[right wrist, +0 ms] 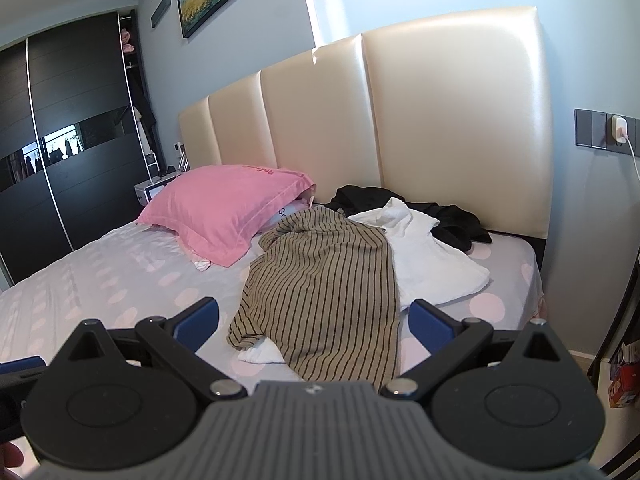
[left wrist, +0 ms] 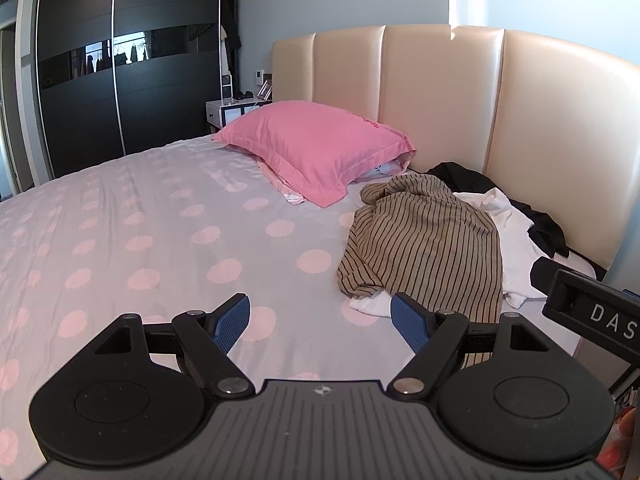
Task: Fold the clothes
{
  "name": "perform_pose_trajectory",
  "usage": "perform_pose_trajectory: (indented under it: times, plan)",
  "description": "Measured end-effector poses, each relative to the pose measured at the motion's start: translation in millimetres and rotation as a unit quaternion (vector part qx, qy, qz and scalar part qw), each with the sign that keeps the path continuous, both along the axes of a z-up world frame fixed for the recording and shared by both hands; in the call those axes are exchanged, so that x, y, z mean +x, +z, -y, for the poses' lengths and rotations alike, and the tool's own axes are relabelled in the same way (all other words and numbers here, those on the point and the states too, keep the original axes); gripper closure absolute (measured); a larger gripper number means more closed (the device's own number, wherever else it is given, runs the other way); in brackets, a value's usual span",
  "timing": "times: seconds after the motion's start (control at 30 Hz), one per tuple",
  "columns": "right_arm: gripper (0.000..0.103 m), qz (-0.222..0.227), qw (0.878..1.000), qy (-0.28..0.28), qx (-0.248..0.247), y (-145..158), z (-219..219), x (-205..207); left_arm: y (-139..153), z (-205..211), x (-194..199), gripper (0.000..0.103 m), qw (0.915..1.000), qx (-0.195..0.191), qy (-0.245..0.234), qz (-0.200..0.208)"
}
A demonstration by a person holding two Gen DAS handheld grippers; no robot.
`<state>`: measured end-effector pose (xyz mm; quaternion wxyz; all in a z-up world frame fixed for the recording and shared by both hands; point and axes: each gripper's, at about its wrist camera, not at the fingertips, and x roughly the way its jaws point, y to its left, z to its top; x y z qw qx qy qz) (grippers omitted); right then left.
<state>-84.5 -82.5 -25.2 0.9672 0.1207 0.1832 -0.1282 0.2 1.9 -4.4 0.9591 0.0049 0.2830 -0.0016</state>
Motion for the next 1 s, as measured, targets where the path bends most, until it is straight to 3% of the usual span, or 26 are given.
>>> perform_pose_trajectory:
  times: [0.73, 1.0]
  plan:
    - [0.001, -0.004, 1.000, 0.006, 0.003, 0, 0, 3, -4, -1, 0, 0.026, 0.9999, 0.007, 0.001, -0.007]
    - [0.001, -0.040, 0.999, 0.027, 0.011, -8, 7, 16, -12, -15, -1, 0.026, 0.9996, 0.014, 0.012, -0.023]
